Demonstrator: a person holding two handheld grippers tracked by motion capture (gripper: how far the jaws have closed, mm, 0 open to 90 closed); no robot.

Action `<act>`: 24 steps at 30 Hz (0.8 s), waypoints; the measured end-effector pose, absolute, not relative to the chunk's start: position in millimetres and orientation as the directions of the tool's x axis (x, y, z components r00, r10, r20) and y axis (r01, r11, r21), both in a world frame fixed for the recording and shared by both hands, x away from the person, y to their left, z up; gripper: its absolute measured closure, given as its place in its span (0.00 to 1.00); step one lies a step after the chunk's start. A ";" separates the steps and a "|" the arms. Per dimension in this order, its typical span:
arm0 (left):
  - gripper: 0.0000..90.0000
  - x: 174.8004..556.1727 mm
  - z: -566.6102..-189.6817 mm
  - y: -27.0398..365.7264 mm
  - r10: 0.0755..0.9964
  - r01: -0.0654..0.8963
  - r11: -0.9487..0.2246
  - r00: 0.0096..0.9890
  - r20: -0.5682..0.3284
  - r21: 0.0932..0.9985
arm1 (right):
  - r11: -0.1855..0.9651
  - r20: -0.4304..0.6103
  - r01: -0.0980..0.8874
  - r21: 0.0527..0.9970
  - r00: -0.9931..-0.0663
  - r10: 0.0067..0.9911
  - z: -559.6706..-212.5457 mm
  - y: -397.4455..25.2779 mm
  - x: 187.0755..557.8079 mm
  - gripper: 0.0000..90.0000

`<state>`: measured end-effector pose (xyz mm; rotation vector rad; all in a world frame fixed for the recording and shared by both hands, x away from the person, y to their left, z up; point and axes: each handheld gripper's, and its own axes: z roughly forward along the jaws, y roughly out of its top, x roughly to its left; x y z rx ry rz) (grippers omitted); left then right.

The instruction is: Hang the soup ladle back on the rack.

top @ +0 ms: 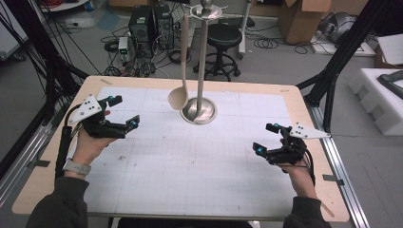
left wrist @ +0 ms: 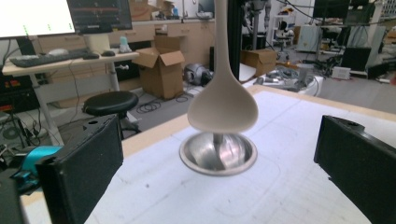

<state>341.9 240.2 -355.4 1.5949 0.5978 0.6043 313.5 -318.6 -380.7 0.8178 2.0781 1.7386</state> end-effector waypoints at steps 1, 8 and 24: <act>0.02 340.2 -357.0 240.2 0.684 0.038 -0.108 0.728 0.046 0.993 | 0.101 0.123 0.228 0.968 -0.789 0.602 -380.8 -318.2 313.3 0.00; 0.02 323.6 -370.4 243.2 0.665 0.045 -0.131 0.745 0.054 0.990 | 0.094 0.117 0.216 0.972 -0.789 0.603 -379.7 -319.6 312.8 0.00; 0.02 304.4 -380.5 263.1 0.685 0.061 -0.073 0.729 0.006 0.995 | 0.074 0.117 0.203 0.976 -0.786 0.606 -378.7 -318.0 313.2 0.00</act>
